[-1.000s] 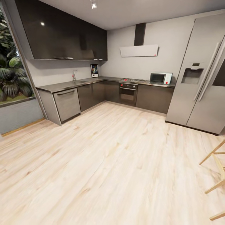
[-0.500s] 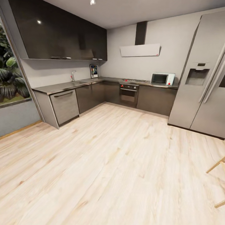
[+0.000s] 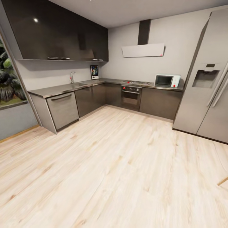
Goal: Pick up the poster from the kitchen countertop and hang it on one of the wall nails in the kitchen.
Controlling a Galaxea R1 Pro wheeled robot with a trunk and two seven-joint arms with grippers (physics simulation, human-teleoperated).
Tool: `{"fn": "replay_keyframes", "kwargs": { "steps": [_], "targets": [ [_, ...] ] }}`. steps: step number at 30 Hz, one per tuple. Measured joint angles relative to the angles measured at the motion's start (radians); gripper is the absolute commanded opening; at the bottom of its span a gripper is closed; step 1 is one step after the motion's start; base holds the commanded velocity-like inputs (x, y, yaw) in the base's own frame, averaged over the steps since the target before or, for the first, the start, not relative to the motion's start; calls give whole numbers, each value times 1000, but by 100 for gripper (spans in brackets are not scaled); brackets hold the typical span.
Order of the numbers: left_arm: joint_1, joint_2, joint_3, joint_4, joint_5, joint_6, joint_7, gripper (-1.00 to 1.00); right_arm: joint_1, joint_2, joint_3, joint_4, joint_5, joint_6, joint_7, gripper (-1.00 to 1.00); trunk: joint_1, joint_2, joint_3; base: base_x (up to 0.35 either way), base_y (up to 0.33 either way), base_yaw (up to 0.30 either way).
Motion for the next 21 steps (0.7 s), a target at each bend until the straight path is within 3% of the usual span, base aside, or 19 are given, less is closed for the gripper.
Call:
{"fn": "replay_keyframes", "kwargs": {
  "steps": [21],
  "targets": [
    [0, 0, 0, 1, 0, 0, 0, 100, 0, -2, -1, 1, 0, 0, 0, 100, 0, 0, 0, 339, 0, 0]
  ]
}}
